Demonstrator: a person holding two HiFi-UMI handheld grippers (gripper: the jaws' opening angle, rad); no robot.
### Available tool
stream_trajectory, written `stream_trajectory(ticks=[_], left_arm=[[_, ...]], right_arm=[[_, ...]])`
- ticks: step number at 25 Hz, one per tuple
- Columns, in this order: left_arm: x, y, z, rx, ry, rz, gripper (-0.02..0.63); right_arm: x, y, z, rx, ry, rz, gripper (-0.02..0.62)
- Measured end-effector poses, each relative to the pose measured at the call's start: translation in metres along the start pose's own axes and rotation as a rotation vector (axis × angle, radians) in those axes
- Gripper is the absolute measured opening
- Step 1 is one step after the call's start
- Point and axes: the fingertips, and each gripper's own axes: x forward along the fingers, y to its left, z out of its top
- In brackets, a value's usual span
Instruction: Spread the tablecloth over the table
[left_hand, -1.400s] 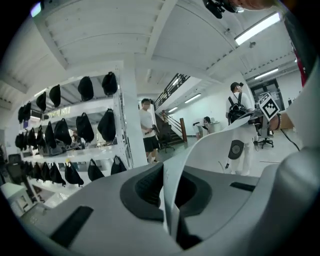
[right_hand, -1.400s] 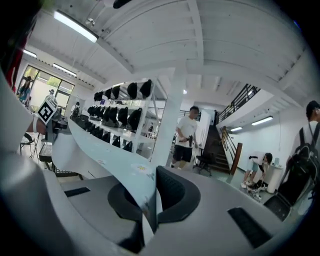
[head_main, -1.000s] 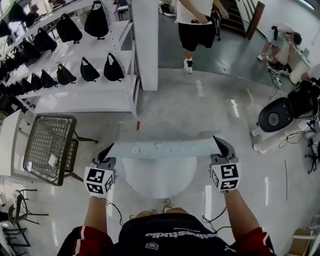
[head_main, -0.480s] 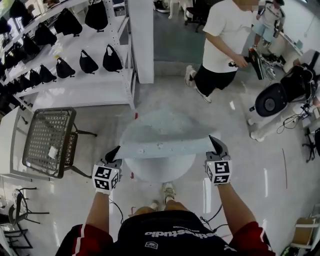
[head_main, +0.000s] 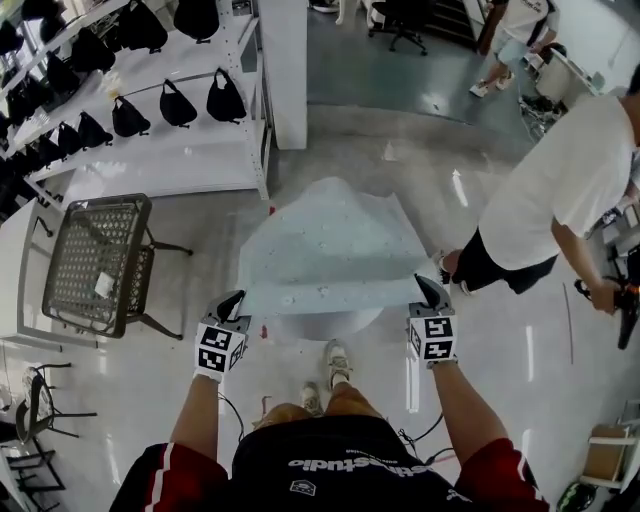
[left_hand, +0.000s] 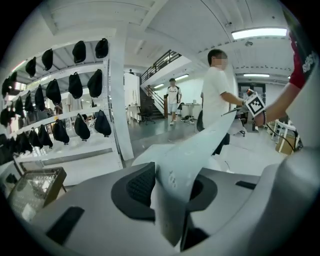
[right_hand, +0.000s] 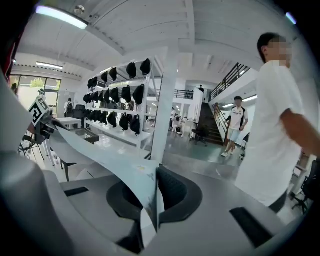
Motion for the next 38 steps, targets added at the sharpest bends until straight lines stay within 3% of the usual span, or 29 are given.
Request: stream_trajectory(ticks=[3,6,11,19,25,31,38], left_arm=[[-0.020,-0.020,-0.017,0.118,0.042,-0.059,0.136],[-0.048,-0.041,-0.036,0.160,0.064,-0.120,0.167],[-0.080,-0.047,-0.028,0.066,-0.030,-0.093,0.163],[-0.072,-0.051,0.024,0.070,-0.174,-0.118,0.155],[-0.063,-0.052,0.046,0.058,-0.234,-0.133,0.152],[-0.069,-0.046,0.075,0.021,-0.296,-0.130,0.147],[-0.082,-0.030,0.110,-0.020,-0.349,-0.073,0.143]], right_arm=[[0.000,0.002,-0.019,0.008,0.027,0.007,0.051],[0.003,0.008,-0.035,0.016,0.044,0.029,0.060],[0.005,0.037,-0.061,-0.099,0.139,0.085,0.128],[-0.025,0.057,-0.093,-0.325,0.256,0.159,0.147],[-0.075,0.047,-0.104,-0.350,0.262,0.183,0.169],[-0.099,0.028,-0.057,-0.192,0.148,0.132,0.167],[-0.083,0.027,0.062,-0.027,-0.123,0.154,0.164]])
